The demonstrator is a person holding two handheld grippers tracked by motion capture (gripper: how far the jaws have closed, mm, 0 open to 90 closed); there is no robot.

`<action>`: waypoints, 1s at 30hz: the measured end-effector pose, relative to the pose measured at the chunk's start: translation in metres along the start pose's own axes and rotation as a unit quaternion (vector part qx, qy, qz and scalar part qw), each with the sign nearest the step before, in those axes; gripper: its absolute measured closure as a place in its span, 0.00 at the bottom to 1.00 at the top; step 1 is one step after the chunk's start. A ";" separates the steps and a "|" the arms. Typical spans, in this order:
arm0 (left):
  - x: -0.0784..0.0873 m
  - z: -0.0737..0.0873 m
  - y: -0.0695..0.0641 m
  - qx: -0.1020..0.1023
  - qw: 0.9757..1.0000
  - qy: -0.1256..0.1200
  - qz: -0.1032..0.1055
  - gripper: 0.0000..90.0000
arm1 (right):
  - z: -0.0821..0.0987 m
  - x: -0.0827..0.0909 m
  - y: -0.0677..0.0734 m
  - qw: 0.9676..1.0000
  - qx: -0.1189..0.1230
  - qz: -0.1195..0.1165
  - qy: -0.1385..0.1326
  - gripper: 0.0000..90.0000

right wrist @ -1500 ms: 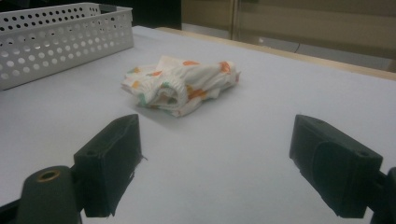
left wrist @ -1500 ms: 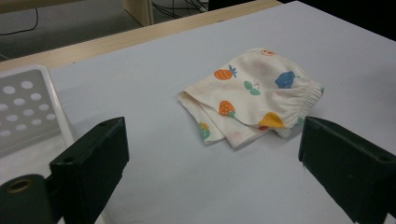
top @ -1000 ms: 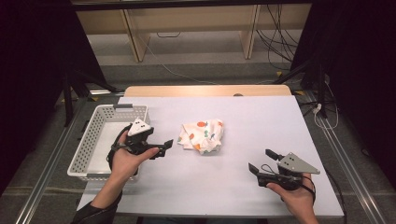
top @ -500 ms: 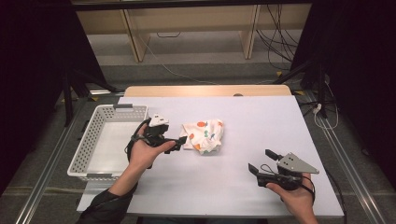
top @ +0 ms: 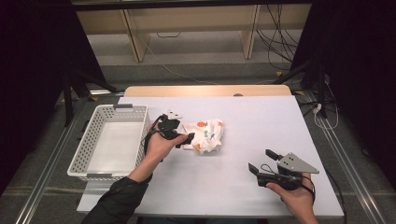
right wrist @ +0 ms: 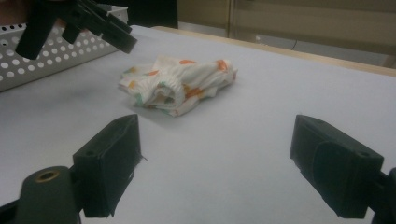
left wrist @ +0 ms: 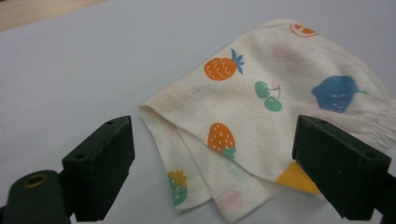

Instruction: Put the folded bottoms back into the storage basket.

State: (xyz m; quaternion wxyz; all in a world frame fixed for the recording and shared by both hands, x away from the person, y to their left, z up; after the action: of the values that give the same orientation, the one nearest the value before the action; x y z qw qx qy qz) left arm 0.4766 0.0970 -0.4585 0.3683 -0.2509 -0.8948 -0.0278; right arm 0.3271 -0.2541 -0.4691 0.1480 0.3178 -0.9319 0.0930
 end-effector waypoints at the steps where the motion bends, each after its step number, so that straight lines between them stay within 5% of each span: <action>1: -0.005 0.000 0.000 0.002 1.000 0.005 0.000 0.14 | 0.001 0.000 0.000 1.000 -0.001 0.001 0.001 0.19; 9: -0.040 -0.001 0.002 0.022 0.998 0.039 -0.037 0.13 | 0.001 0.000 -0.001 1.000 -0.001 0.003 0.001 0.19; 13: -0.050 -0.001 0.004 0.040 0.998 0.043 -0.039 0.12 | 0.001 0.001 -0.003 1.000 -0.003 0.005 0.000 0.19; 22: -0.059 0.002 0.001 0.027 0.998 0.038 -0.044 0.16 | 0.002 0.000 -0.002 1.000 -0.002 0.005 0.002 0.19; 26: -0.061 0.003 -0.006 0.020 0.999 0.020 -0.039 0.26 | 0.002 -0.001 -0.002 1.000 -0.001 0.007 0.006 0.19; 28: -0.060 0.002 -0.011 0.018 0.999 0.020 -0.031 0.36 | 0.002 -0.001 -0.002 1.000 -0.003 0.007 0.003 0.19; 29: -0.060 0.001 -0.014 0.017 0.999 0.019 -0.025 0.53 | 0.002 -0.001 -0.002 1.000 -0.004 0.007 0.003 0.19; 30: -0.059 0.001 -0.016 0.015 0.999 0.021 -0.020 0.53 | 0.002 -0.001 -0.002 1.000 -0.004 0.007 0.003 0.19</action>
State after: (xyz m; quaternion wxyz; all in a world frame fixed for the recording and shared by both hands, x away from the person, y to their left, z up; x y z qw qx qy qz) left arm 0.5041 0.0579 -0.4971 0.3901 -0.2271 -0.8919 -0.0273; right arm 0.3286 -0.2558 -0.4710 0.1512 0.3106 -0.9340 0.0914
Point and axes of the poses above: each handheld gripper's, and its own axes: x roughly backward along the jaws, z roughly out of its underside, y roughly to its left, the point moved 1 cm from there along -x, roughly forward along the jaws, and after that the axes turned 6 degrees about x, right-handed, at the moved point
